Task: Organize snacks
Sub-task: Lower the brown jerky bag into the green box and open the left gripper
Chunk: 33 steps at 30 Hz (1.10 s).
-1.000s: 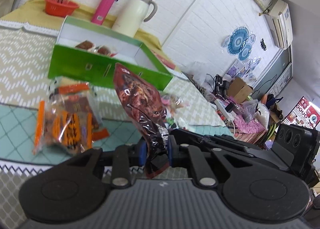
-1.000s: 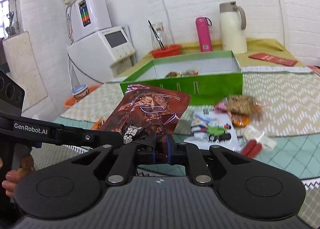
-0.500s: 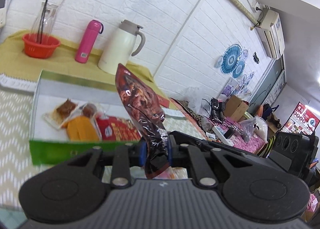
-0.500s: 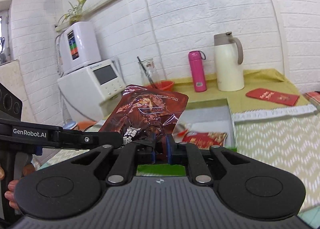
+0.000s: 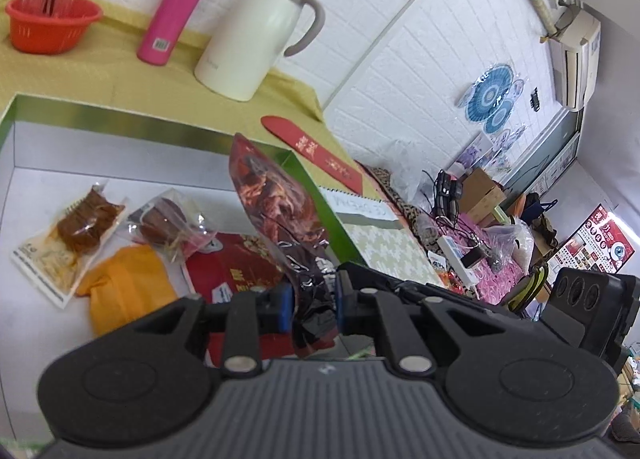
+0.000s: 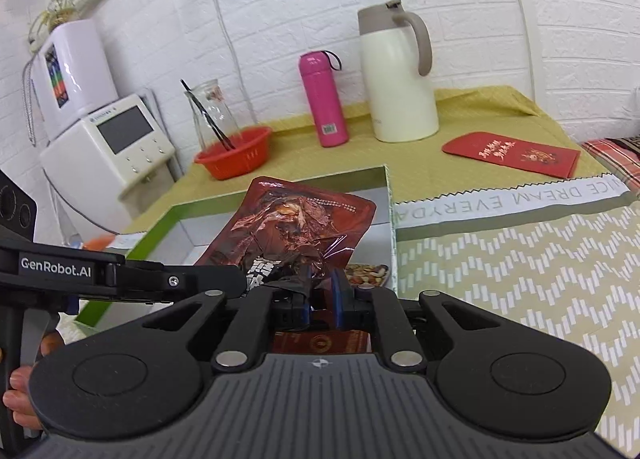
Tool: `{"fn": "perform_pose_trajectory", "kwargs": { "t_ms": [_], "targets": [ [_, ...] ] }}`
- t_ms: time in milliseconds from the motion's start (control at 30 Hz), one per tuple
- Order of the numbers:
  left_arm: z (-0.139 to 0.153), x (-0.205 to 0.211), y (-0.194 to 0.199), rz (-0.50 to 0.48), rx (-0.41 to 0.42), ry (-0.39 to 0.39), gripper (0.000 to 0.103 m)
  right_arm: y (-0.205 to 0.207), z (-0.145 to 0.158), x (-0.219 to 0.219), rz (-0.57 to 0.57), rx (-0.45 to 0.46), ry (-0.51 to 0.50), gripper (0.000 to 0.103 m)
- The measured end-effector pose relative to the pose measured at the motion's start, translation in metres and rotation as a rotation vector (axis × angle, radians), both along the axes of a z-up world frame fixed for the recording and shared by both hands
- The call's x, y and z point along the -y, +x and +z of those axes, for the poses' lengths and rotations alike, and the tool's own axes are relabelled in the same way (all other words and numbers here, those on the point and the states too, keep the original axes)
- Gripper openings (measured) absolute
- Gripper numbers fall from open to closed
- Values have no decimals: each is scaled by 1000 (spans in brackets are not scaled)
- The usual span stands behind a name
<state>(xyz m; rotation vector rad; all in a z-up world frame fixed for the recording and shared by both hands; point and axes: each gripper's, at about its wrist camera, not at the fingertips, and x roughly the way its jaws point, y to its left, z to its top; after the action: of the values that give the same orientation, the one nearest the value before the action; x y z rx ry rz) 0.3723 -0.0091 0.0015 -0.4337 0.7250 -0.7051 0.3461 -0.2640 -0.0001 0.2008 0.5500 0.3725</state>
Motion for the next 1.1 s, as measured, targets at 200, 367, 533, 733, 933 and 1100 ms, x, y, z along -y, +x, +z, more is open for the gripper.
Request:
{"fn": "perform_pose_trajectory", "kwargs": {
  "t_ms": [200, 367, 533, 733, 933, 1100],
  "targets": [
    [-3, 1, 13, 39, -12, 68, 62, 5, -3, -2, 34, 40, -24, 39],
    [7, -14, 0, 96, 21, 38, 69, -16, 4, -5, 59, 131, -126, 84],
    [20, -11, -25, 187, 75, 179, 78, -37, 10, -2, 64, 152, -142, 103],
    [34, -7, -71, 208, 178, 247, 103, -71, 28, -1, 62, 167, -143, 103],
    [46, -6, -117, 199, 213, 279, 103, -119, 44, 3, 51, 188, -173, 103],
    [43, -5, -163, 174, 231, 318, 103, -163, 39, 16, 39, 206, -131, 103]
  ]
}}
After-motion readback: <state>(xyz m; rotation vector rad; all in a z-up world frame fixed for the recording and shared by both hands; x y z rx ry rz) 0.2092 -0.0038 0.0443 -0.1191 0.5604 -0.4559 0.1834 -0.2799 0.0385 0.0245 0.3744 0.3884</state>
